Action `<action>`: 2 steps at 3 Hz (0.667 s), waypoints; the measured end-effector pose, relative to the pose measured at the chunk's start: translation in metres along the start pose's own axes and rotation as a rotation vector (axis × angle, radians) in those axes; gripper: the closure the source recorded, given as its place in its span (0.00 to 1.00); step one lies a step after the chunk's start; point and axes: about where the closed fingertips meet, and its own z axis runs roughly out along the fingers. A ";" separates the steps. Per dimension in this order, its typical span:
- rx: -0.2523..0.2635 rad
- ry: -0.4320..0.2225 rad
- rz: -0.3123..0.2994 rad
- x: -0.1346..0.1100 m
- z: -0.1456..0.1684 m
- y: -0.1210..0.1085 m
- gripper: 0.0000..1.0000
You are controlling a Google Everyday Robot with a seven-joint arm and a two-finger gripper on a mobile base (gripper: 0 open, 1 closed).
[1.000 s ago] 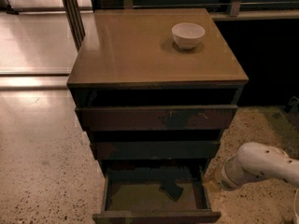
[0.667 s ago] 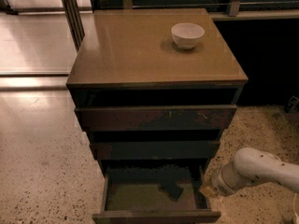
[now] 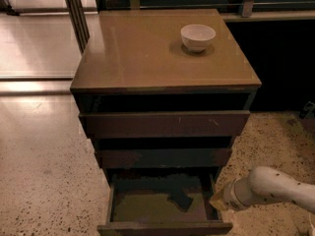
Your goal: Pick sponge from bottom drawer and place on counter
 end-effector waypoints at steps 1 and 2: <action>0.050 -0.159 -0.009 -0.008 0.038 -0.022 1.00; 0.053 -0.284 -0.022 -0.019 0.097 -0.044 1.00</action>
Offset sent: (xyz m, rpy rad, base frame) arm 0.1062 0.0434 -0.1121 0.2843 -0.3190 -0.0404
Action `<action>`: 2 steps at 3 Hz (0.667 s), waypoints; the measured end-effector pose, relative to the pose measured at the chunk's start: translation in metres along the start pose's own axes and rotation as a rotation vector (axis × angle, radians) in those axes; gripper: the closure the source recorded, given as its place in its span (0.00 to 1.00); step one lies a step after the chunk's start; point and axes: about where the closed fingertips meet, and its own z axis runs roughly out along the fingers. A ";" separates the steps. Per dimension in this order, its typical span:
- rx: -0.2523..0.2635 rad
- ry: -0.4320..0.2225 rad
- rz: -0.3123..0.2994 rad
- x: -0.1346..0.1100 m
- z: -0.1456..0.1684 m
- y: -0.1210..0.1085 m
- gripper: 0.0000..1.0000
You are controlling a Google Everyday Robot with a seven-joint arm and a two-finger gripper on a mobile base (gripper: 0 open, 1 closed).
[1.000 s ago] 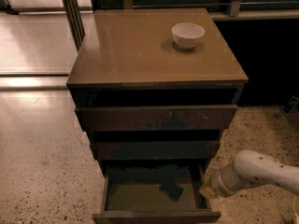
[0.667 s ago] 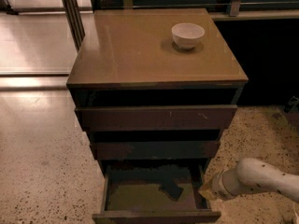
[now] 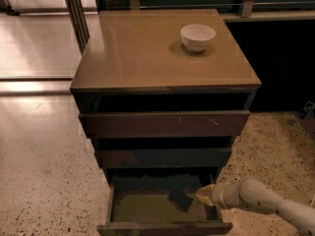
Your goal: Pick sponge from bottom drawer and place on counter
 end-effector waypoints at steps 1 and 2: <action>0.000 0.000 -0.001 0.000 0.000 0.000 1.00; 0.033 0.031 -0.040 0.005 0.003 0.000 1.00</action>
Offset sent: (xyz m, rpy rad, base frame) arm -0.0044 -0.0147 -0.0275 -0.3059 -0.1356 0.0410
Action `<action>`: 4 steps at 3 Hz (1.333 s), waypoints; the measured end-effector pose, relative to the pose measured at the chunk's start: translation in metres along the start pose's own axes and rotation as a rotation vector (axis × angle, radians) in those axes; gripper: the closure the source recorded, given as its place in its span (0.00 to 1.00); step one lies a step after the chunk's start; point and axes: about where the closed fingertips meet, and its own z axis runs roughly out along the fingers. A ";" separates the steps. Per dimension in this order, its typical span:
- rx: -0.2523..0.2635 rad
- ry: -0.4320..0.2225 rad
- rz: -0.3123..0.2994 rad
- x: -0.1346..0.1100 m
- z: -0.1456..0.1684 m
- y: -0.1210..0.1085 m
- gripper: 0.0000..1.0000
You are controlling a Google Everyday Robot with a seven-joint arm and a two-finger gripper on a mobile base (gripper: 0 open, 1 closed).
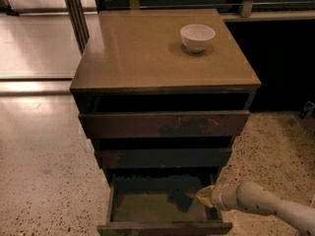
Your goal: Pick sponge from bottom drawer and place on counter
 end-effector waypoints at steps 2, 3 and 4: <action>0.120 0.064 -0.114 0.062 0.076 -0.019 1.00; 0.120 0.064 -0.114 0.062 0.076 -0.019 1.00; 0.103 0.056 -0.099 0.066 0.082 -0.016 1.00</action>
Offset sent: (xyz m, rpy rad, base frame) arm 0.0365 -0.0138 -0.1539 -0.1960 -0.1483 -0.0026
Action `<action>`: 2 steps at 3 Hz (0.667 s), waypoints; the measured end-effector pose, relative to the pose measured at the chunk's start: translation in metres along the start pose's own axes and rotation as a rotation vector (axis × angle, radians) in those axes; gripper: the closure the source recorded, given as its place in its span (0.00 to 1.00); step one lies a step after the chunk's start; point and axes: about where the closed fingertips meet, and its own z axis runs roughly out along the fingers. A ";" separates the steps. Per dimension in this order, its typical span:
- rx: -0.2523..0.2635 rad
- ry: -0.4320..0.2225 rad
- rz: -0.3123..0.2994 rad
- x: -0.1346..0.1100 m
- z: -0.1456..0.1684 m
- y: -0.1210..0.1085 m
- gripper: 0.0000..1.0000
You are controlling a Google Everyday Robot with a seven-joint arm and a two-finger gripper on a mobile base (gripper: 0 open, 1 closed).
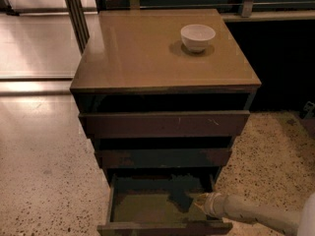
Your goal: Pick sponge from bottom drawer and place on counter
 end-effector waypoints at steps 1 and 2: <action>-0.020 -0.016 -0.007 -0.001 0.018 0.007 0.82; -0.045 -0.019 -0.007 0.000 0.041 0.013 0.58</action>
Offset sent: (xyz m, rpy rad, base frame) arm 0.0145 0.0389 -0.0562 0.0402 0.0329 0.0516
